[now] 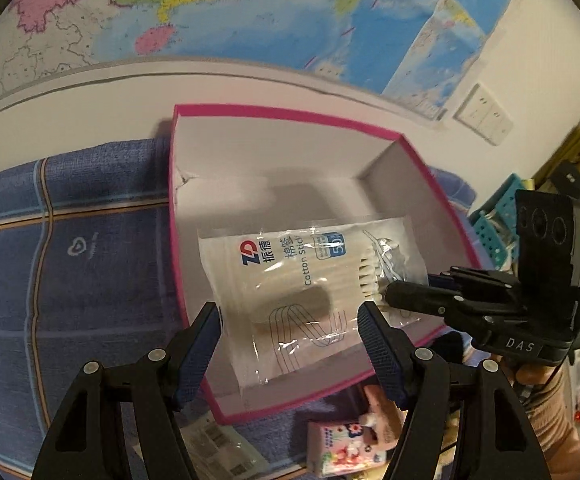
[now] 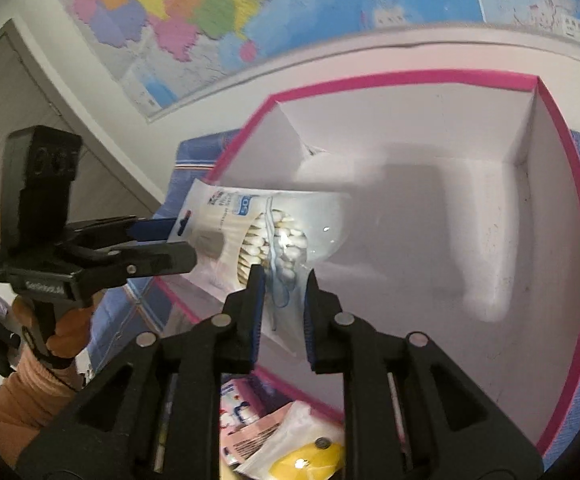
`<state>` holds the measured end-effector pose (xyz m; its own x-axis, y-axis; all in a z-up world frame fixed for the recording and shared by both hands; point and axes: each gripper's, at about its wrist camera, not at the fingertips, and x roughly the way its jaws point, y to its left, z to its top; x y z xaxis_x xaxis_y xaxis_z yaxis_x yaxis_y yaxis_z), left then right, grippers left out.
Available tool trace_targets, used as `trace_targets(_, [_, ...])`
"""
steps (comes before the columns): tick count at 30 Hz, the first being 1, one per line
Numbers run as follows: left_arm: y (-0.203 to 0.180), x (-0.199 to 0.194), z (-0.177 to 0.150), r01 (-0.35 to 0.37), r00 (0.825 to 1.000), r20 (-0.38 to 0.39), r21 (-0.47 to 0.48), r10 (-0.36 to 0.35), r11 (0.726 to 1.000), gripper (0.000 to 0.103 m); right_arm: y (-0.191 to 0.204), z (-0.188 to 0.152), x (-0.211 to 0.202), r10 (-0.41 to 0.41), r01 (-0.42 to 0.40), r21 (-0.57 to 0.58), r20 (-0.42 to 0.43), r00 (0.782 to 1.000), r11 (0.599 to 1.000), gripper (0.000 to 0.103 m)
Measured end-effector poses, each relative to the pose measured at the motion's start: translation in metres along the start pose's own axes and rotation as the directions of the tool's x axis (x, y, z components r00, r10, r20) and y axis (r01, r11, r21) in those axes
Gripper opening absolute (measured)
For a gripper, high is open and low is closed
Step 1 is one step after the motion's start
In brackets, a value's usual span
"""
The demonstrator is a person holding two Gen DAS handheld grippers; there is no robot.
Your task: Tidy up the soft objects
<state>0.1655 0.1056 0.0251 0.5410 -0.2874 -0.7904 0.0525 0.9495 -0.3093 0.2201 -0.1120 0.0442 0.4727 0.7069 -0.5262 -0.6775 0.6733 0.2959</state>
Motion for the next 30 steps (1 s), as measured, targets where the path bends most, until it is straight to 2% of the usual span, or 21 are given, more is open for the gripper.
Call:
trace_targets(3, [-0.006, -0.001, 0.002, -0.035, 0.999, 0.016, 0.024, 0.034, 0.999, 0.071, -0.005, 0.003, 0.014, -0.025, 0.026, 0.021, -0.06, 0.998, 0.999, 0.025])
trace_targets(4, [-0.007, -0.003, 0.003, -0.04, 0.999, 0.022, 0.027, 0.04, 0.999, 0.071, -0.006, 0.003, 0.02, -0.041, 0.043, 0.019, -0.086, 0.995, 0.999, 0.036])
trace_targets(5, [-0.008, -0.005, 0.003, -0.038, 0.999, 0.029, 0.031, 0.037, 0.999, 0.071, -0.006, 0.002, 0.024, -0.048, 0.05, 0.016, -0.102, 0.994, 0.999, 0.038])
trace_targets(9, [-0.009, -0.011, 0.002, -0.046, 0.998, 0.053, 0.025, 0.045, 0.999, 0.071, -0.008, 0.002, 0.035, -0.057, 0.06, 0.015, -0.134, 0.989, 0.998, 0.038])
trace_targets(12, [-0.01, -0.023, -0.006, -0.037, 0.996, 0.082, 0.025, 0.035, 0.999, 0.071, -0.003, -0.001, 0.024, -0.087, 0.086, -0.009, -0.097, 0.991, 0.996, 0.038])
trace_targets(16, [-0.013, -0.051, -0.027, -0.009, 0.991, 0.135, 0.043, 0.003, 0.999, 0.072, 0.016, -0.019, -0.017, -0.034, 0.032, -0.08, -0.021, 0.999, 0.996, 0.039])
trace_targets(20, [-0.021, -0.078, -0.057, 0.036, 0.984, 0.172, 0.091, -0.051, 0.995, 0.073, 0.038, -0.042, -0.058, 0.005, 0.0, -0.162, 0.034, 0.999, 0.987, 0.047])
trace_targets(25, [-0.037, -0.089, -0.102, 0.074, 0.983, 0.155, 0.141, -0.095, 0.987, 0.073, 0.06, -0.074, -0.099, 0.037, -0.019, -0.226, 0.076, 0.996, 0.974, 0.048])
trace_targets(30, [-0.05, -0.08, -0.144, 0.091, 0.99, 0.098, 0.151, -0.106, 0.984, 0.073, 0.074, -0.098, -0.114, 0.064, -0.038, -0.243, 0.102, 0.993, 0.969, 0.048])
